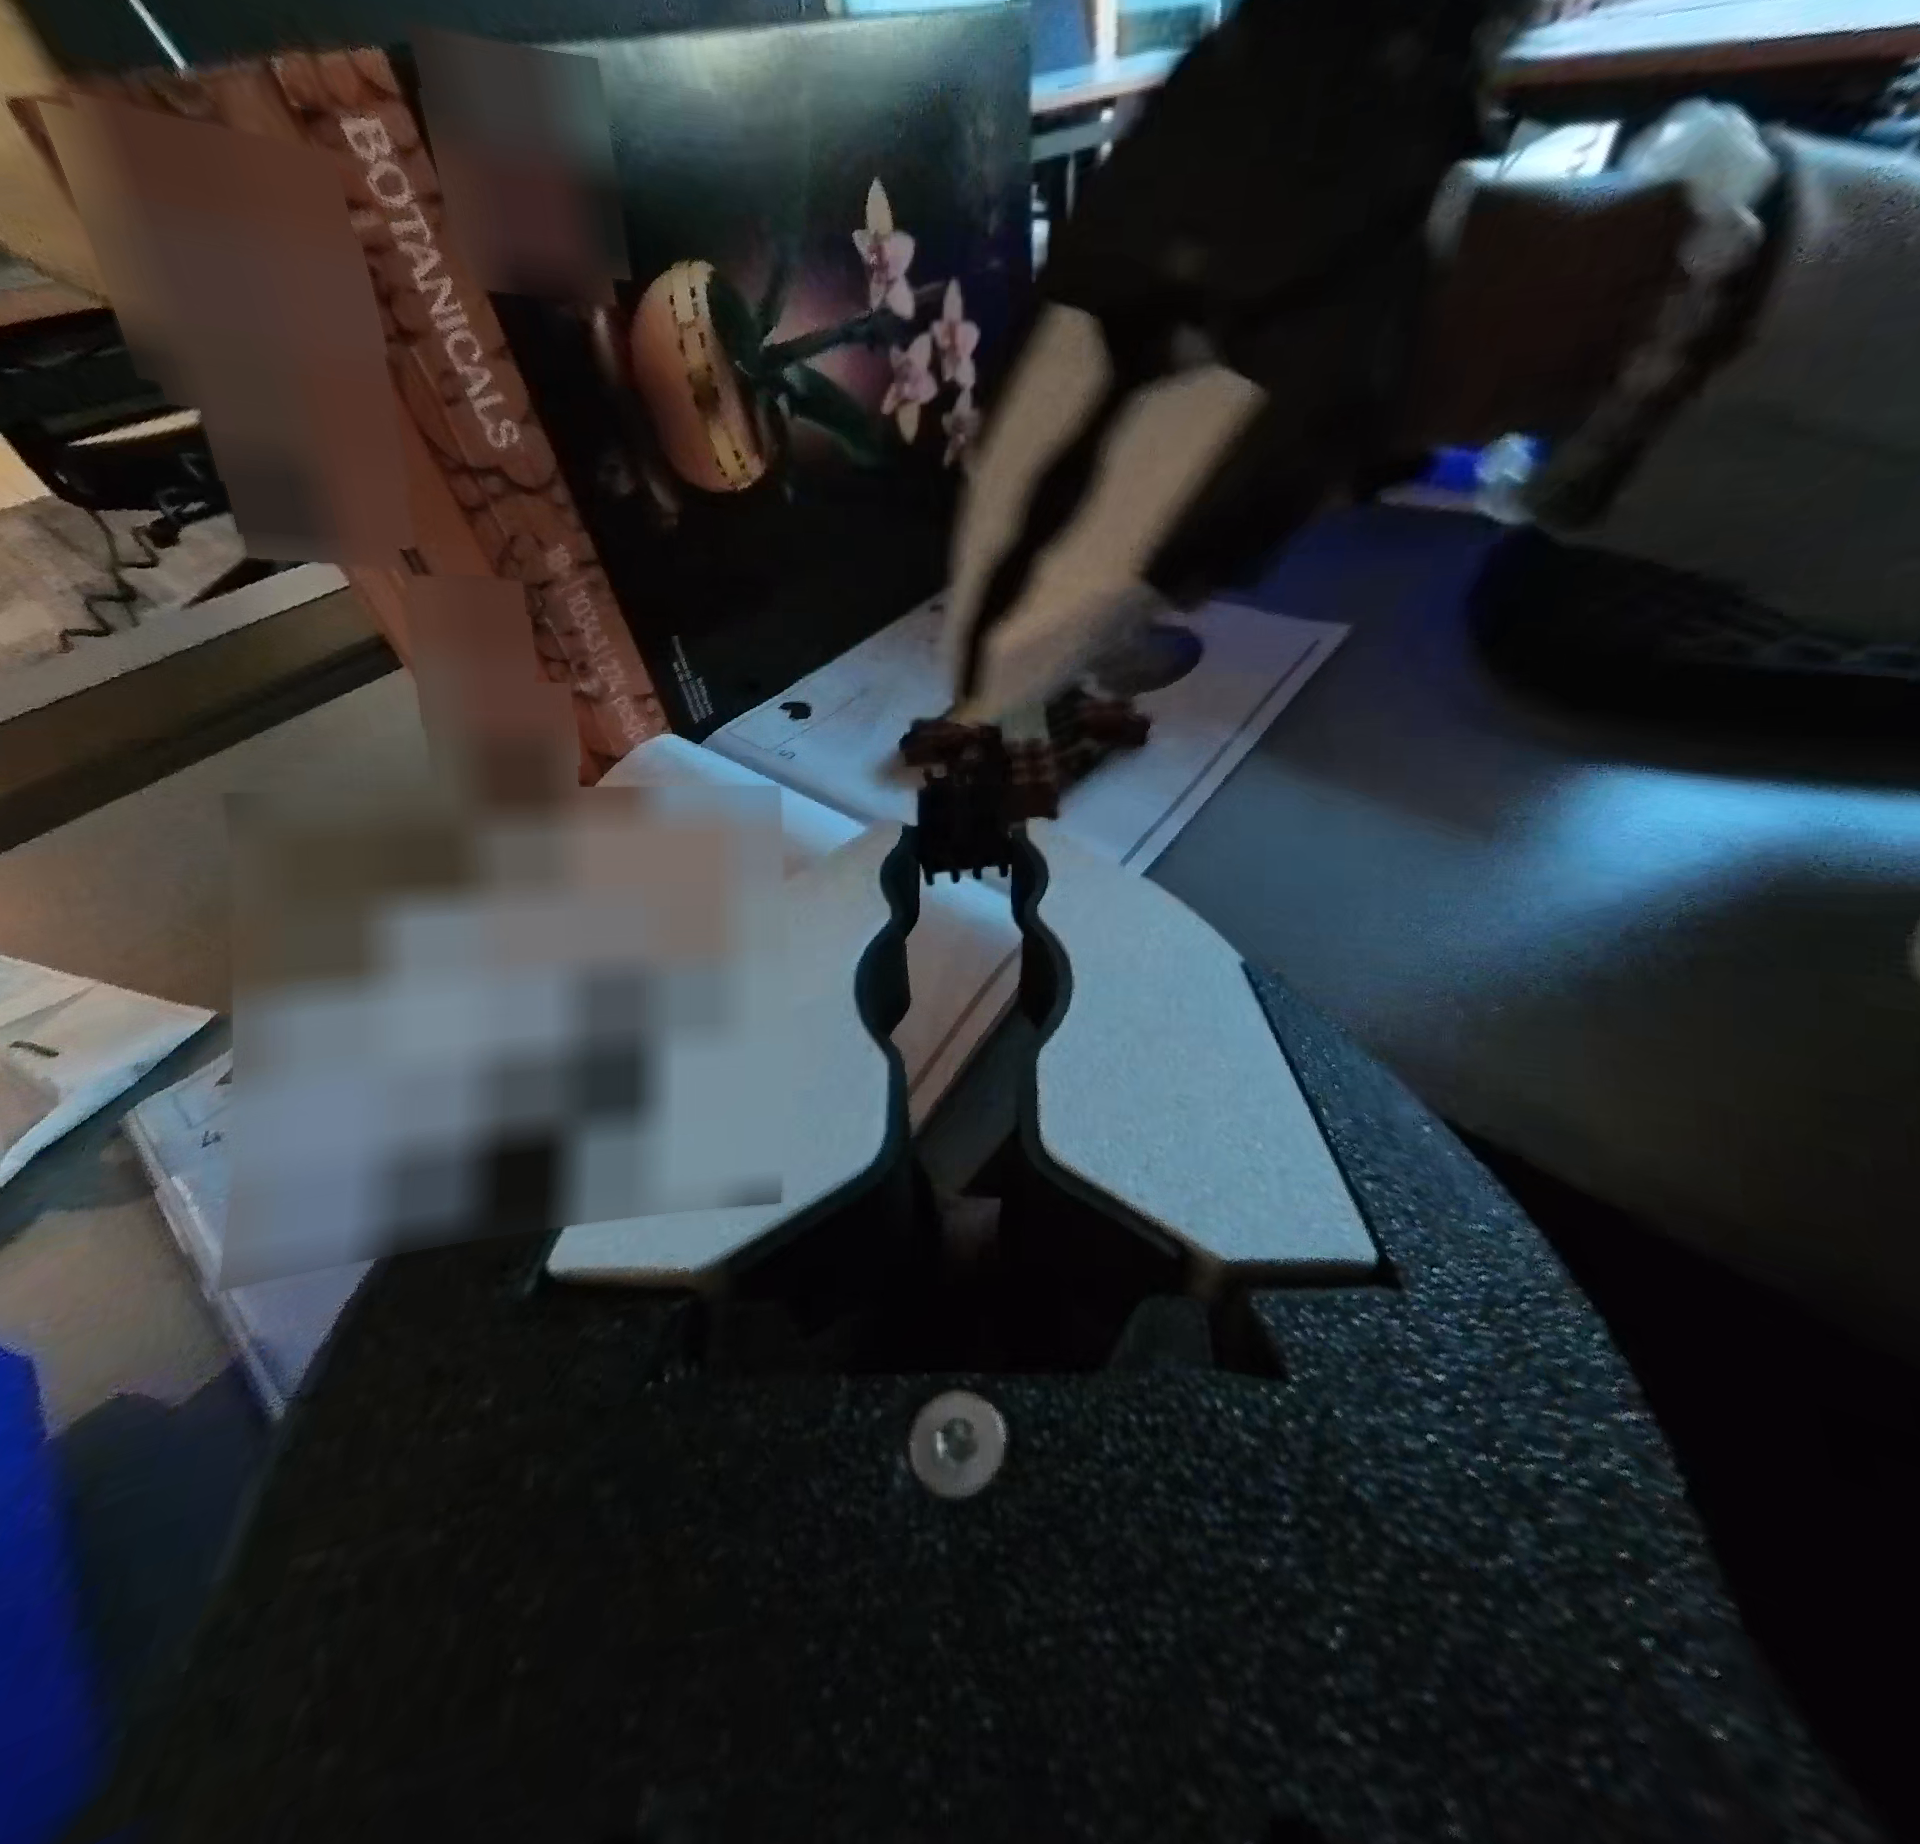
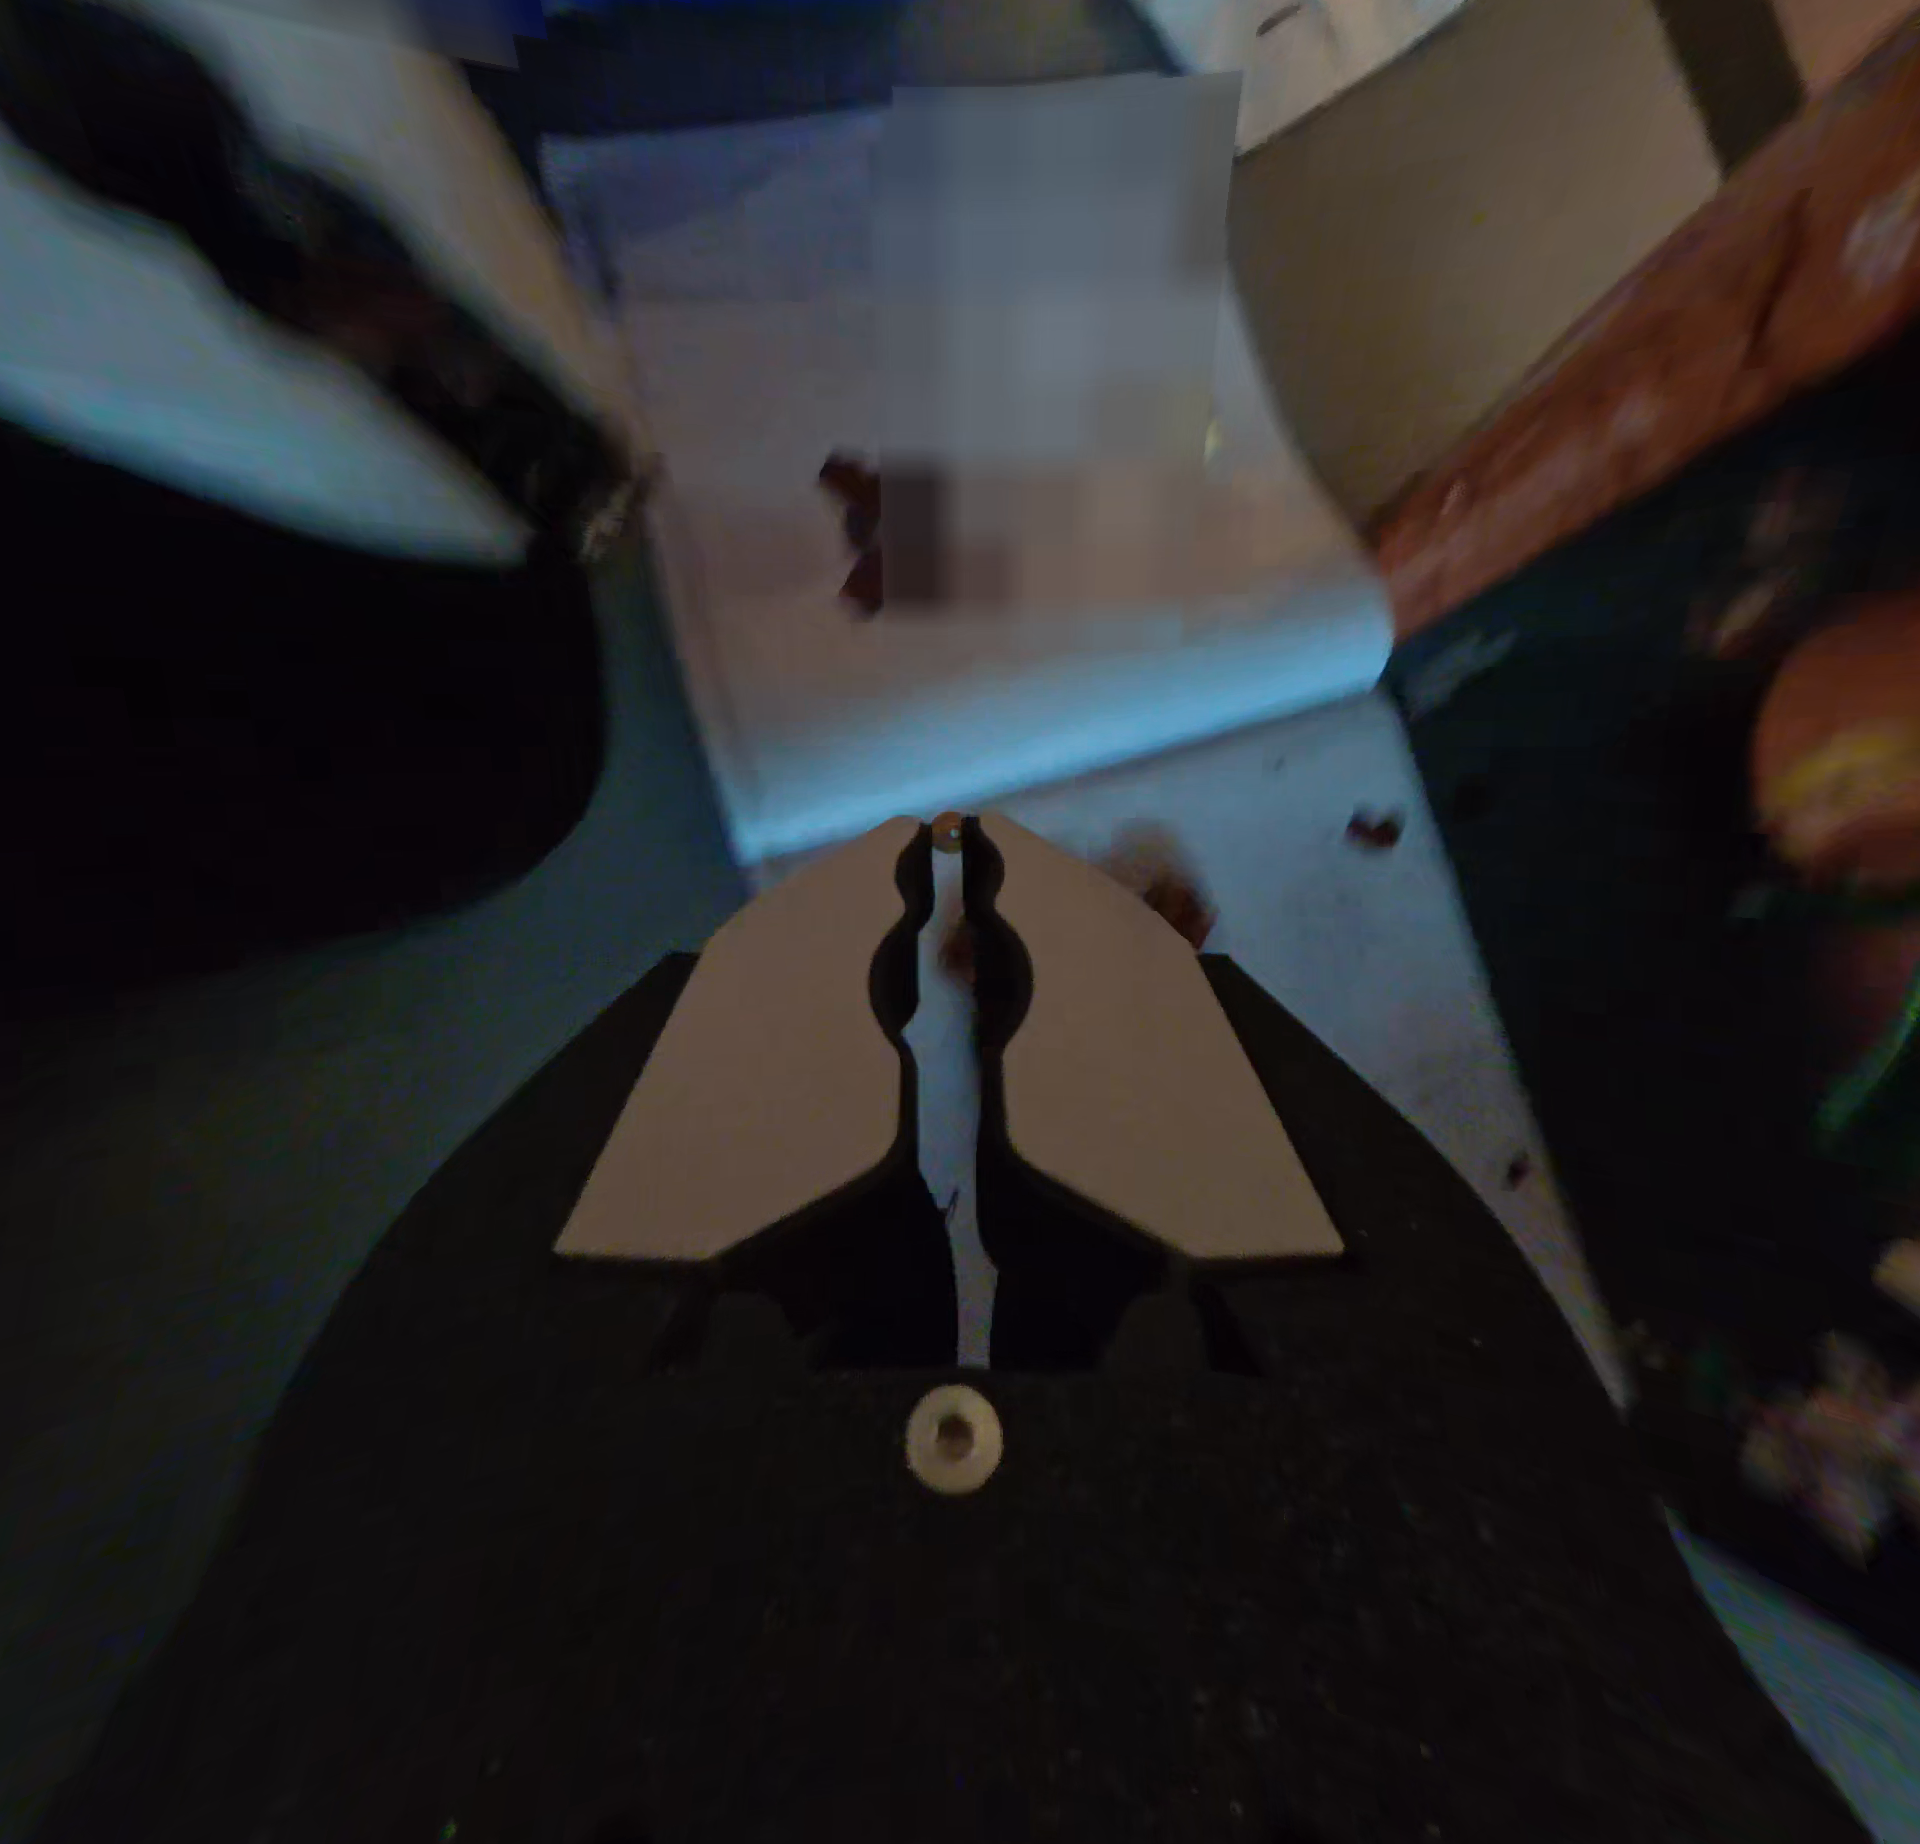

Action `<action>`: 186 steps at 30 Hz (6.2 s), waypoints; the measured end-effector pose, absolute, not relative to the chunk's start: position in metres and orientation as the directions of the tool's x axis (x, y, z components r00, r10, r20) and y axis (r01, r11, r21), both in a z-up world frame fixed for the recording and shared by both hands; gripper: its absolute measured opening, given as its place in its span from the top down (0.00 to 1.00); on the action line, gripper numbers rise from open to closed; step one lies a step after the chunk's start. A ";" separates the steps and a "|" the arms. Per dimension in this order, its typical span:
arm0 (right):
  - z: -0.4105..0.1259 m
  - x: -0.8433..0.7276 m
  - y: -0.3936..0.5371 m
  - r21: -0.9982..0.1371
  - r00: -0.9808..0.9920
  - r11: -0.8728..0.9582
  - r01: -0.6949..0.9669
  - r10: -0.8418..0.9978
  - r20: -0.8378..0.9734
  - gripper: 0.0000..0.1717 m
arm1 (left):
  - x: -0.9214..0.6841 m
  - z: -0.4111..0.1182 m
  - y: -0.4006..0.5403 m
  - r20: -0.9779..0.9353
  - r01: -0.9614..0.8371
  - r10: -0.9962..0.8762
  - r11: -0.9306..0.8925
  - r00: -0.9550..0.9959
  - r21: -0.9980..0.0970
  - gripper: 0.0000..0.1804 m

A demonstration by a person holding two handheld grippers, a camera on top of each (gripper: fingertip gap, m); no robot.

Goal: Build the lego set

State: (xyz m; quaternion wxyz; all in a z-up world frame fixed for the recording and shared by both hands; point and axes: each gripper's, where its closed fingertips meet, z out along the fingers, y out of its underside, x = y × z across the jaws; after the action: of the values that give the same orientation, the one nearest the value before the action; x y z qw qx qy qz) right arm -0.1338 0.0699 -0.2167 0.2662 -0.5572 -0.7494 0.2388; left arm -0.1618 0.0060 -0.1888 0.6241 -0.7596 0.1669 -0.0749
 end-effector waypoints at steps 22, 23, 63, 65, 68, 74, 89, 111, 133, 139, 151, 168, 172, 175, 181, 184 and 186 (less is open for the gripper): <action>-0.268 -0.093 0.065 -0.635 -0.291 0.268 0.725 0.954 0.071 0.95 | -0.125 -0.202 0.023 -0.165 -0.301 -0.413 -0.290 0.896 -0.909 0.91; -0.268 -0.093 0.065 -0.638 -0.286 0.263 0.724 0.956 0.069 0.94 | -0.124 -0.205 0.024 -0.155 -0.305 -0.432 -0.303 0.889 -0.903 0.91; -0.185 -0.097 0.034 -0.808 -0.479 0.287 0.515 0.878 0.007 0.98 | -0.104 -0.169 0.032 -0.089 -0.196 -0.684 -0.081 0.724 -0.977 0.91; -0.182 -0.098 0.029 -0.809 -0.497 0.289 0.511 0.868 -0.004 0.98 | -0.103 -0.168 0.028 -0.108 -0.218 -0.689 -0.074 0.717 -0.973 0.91; -0.180 -0.100 0.025 -0.809 -0.505 0.300 0.506 0.863 0.004 0.98 | -0.104 -0.171 0.023 -0.133 -0.260 -0.683 -0.086 0.718 -0.962 0.91; -0.176 -0.106 0.006 -0.821 -0.545 0.313 0.478 0.839 0.003 0.98 | -0.110 -0.172 0.006 -0.185 -0.341 -0.639 -0.130 0.747 -0.931 0.91; -0.219 -0.059 0.023 -0.764 -0.400 0.272 0.585 0.916 0.019 0.99 | -0.098 -0.178 0.003 -0.283 -0.433 -0.492 -0.223 0.823 -0.873 0.91; -0.252 -0.088 0.059 -0.713 -0.514 0.498 0.494 0.828 0.223 0.97 | -0.125 -0.173 0.022 0.073 -0.021 -0.434 -0.209 0.898 -0.978 0.91; -0.224 -0.096 0.061 -0.766 -0.490 0.445 0.464 0.849 0.196 0.98 | -0.125 -0.167 0.020 0.120 0.010 -0.524 -0.207 0.843 -0.978 0.91; -0.262 -0.081 0.068 -0.668 -0.562 0.526 0.527 0.805 0.190 0.98 | -0.129 -0.171 0.027 0.045 -0.081 -0.519 -0.218 0.854 -0.973 0.91; -0.256 -0.068 0.064 -0.728 -0.343 0.295 0.619 0.935 0.087 0.86 | -0.117 -0.191 0.041 -0.072 -0.229 -0.540 -0.230 0.839 -0.946 0.91; -0.261 -0.051 0.081 -0.595 -0.398 0.501 0.629 0.865 0.307 0.94 | -0.112 -0.195 0.044 -0.055 -0.236 -0.596 -0.230 0.801 -0.944 0.91; -0.254 -0.047 0.087 -0.531 -0.573 0.649 0.545 0.750 0.330 0.89 | -0.109 -0.197 0.043 -0.056 -0.253 -0.617 -0.236 0.785 -0.938 0.91; -0.247 -0.051 0.079 -0.544 -0.670 0.676 0.497 0.698 0.254 0.93 | -0.108 -0.198 0.043 -0.068 -0.266 -0.622 -0.232 0.780 -0.936 0.91; -0.251 -0.065 0.083 -0.480 -0.732 0.716 0.506 0.651 0.199 0.96 | -0.110 -0.197 0.043 -0.048 -0.246 -0.617 -0.239 0.785 -0.939 0.91; -0.254 -0.066 0.080 -0.479 -0.752 0.718 0.505 0.638 0.164 0.96 | -0.110 -0.197 0.043 -0.032 -0.230 -0.620 -0.242 0.784 -0.943 0.91; -0.258 -0.065 0.081 -0.464 -0.762 0.730 0.502 0.627 0.161 0.96 | -0.110 -0.196 0.043 -0.023 -0.220 -0.623 -0.241 0.782 -0.945 0.91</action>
State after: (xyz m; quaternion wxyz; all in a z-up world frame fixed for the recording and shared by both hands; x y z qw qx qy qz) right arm -0.0654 0.0807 -0.2581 0.1552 -0.3078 -0.9169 0.2011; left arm -0.1104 0.0433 -0.1960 0.5510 -0.7664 0.2751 -0.1826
